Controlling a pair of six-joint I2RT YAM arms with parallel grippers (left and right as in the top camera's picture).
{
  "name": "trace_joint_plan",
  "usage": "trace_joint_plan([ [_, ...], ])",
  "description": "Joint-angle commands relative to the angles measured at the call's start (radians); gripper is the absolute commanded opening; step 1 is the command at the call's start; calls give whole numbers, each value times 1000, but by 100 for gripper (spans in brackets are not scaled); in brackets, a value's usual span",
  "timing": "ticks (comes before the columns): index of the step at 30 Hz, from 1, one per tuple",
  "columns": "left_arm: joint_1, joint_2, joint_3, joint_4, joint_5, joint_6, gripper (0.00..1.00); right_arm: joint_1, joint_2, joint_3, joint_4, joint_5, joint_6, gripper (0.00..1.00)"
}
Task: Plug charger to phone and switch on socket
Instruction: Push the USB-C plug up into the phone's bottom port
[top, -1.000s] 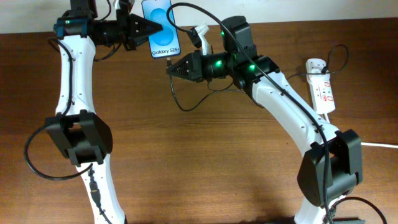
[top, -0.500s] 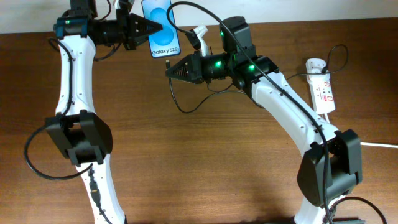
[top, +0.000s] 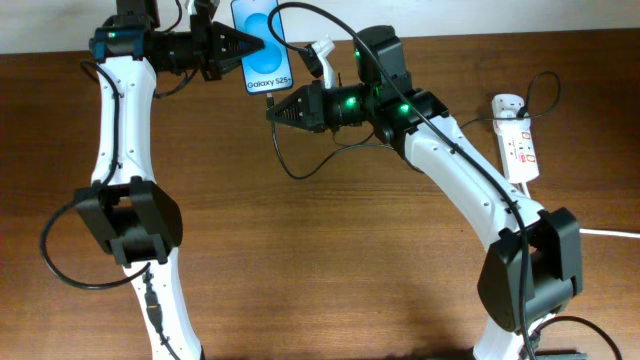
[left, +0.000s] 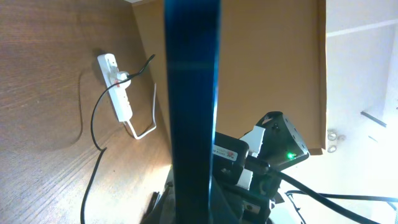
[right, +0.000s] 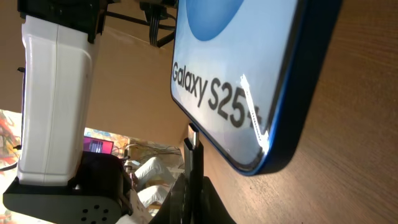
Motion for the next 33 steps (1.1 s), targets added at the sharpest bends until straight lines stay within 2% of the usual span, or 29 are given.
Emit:
trace_joint_plan([
  [1,-2,-28,18,2,55,-6,0,-9,14,-3,5,6,-7,4],
  [33,-3,-28,18,-1,55,-10,0,-5,14,-3,-4,29,-6,4],
])
